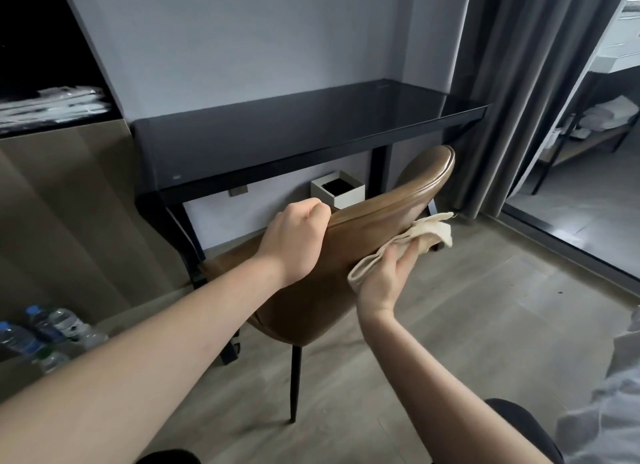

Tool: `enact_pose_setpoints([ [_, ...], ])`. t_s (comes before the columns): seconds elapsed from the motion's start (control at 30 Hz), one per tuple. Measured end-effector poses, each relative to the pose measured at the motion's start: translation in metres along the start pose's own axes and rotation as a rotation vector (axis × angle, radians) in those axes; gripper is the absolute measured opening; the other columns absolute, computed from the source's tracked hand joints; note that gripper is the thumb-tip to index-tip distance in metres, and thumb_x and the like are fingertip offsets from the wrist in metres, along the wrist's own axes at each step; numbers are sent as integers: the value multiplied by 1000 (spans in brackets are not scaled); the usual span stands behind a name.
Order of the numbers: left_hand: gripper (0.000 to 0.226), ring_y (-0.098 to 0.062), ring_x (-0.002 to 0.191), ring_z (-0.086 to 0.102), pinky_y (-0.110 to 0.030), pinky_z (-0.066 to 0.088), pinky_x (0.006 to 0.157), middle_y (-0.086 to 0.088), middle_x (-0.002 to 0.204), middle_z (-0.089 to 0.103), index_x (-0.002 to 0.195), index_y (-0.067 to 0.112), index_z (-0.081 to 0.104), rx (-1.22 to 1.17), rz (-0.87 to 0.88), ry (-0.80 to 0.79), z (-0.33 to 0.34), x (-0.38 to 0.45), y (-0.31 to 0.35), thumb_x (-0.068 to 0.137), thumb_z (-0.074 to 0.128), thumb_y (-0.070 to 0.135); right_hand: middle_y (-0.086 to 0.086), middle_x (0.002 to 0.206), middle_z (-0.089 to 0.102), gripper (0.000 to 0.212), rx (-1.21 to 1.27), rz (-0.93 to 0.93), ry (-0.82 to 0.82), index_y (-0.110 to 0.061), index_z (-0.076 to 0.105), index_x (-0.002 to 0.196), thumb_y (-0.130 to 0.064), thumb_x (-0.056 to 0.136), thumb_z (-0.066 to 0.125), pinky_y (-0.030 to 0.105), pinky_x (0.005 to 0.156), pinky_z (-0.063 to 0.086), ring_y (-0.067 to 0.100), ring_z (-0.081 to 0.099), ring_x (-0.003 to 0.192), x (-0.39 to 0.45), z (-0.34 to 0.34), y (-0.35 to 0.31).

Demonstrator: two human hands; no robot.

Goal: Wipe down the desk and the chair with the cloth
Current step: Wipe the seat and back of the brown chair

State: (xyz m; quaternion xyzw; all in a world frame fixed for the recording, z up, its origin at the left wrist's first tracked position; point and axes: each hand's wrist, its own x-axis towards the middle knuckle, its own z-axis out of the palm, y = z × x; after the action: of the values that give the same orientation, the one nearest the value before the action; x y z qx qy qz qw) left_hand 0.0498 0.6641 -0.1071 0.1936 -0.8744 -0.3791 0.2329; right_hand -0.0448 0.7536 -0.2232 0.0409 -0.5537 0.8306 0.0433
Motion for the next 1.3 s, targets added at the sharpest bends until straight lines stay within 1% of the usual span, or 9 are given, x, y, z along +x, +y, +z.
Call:
enact_pose_setpoints([
  [0.13,49,-24,71,50,-44,41,67,-18,78,54,82,-1,48,0,33,38,2,2,-4,92,28,43,-3,159,55,62,-12,129,1,-33,46,161,-52,102,43,45,127,34,18,50,147,72,-8,16],
  [0.43,50,-28,74,51,-46,43,68,-19,80,54,84,-3,46,1,8,20,2,3,-1,93,28,43,-12,116,57,38,-11,443,43,-34,45,153,-40,116,35,28,105,35,5,55,105,48,-8,31],
  [0.53,48,-21,71,46,-39,38,67,-15,75,51,80,-1,45,-11,-9,11,0,2,3,92,28,42,-9,129,50,48,-13,480,11,-38,45,153,-54,108,42,29,101,38,10,50,119,15,-5,23],
  [0.63,53,-29,75,51,-42,40,69,-21,81,57,84,-5,49,-29,-19,14,0,0,5,92,28,43,-14,164,33,64,37,335,-125,-37,24,167,-47,109,46,33,120,30,9,36,147,-31,-4,6],
  [0.8,50,-27,75,51,-43,41,71,-19,79,55,80,0,48,-28,-28,2,0,-4,5,92,28,44,-33,164,-4,62,-83,90,-292,-39,0,169,-33,117,35,0,109,7,-39,2,132,-58,-13,-14],
  [0.87,43,-24,73,48,-42,39,70,-13,74,51,75,6,44,-21,-37,-4,0,-3,5,92,28,43,-35,161,-5,58,-148,40,-264,-38,1,167,-32,118,32,1,108,4,-46,-2,122,-43,-15,-14],
  [0.97,41,-22,71,45,-40,37,69,-9,73,48,75,7,42,-13,-38,-2,0,-2,6,91,28,42,-25,170,-1,61,-195,-45,-205,-27,3,171,-33,117,30,9,118,6,-36,1,138,-16,-16,-13],
  [1.07,47,-21,72,46,-39,37,69,-15,75,49,80,-1,43,-13,-22,5,1,0,2,92,28,42,-9,178,15,63,-127,-48,-141,-26,11,172,-35,112,30,30,132,14,1,17,160,15,-13,-5],
  [1.3,51,-25,73,47,-43,39,68,-23,82,53,84,-5,46,-19,34,28,4,3,-6,93,29,42,-7,150,57,55,-56,275,-66,-35,42,162,-50,109,35,33,115,37,15,52,139,84,-14,37],
])
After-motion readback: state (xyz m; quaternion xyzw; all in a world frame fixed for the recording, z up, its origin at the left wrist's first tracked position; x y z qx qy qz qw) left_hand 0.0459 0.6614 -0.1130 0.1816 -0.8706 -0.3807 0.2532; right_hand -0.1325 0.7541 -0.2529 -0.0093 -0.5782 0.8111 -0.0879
